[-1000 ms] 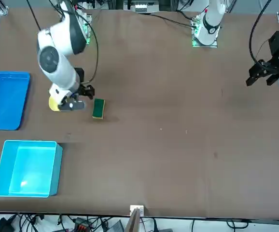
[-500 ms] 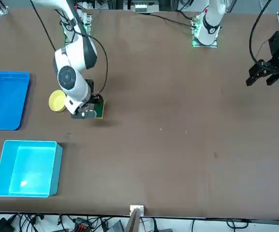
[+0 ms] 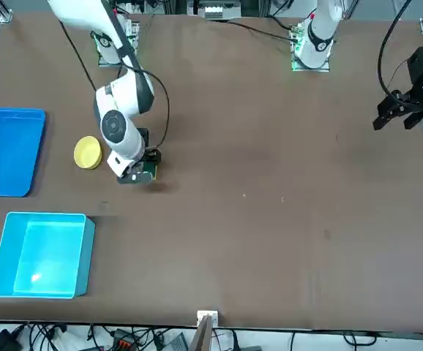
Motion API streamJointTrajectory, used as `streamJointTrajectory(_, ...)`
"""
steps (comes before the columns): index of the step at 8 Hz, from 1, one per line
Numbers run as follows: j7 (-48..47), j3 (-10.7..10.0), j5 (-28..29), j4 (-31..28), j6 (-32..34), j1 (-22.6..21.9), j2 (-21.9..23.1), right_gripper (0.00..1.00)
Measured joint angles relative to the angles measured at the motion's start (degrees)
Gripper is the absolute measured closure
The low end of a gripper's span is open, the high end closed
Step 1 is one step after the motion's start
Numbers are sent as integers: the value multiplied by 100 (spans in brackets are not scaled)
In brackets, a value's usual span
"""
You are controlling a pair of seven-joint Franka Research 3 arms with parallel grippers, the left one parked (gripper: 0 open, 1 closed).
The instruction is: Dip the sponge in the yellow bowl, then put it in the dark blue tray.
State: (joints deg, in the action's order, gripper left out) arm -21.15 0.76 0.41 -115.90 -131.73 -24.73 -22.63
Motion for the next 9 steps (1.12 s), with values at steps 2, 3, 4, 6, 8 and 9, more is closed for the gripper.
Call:
streamJointTrajectory(2, -147, -1, 0, -228, -152, -32, -35, 1)
streamJointTrajectory(3, -158, -3, 0, -274, -152, -32, -36, 1)
streamJointTrajectory(4, -160, -3, 0, -313, -153, -33, -38, 1)
streamJointTrajectory(6, -176, -7, 1, -345, -187, -33, -58, 1)
streamJointTrajectory(8, -198, -16, 2, -345, -317, -33, -118, 1)
streamJointTrajectory(9, -212, -21, 2, -345, -387, -32, -175, 1)
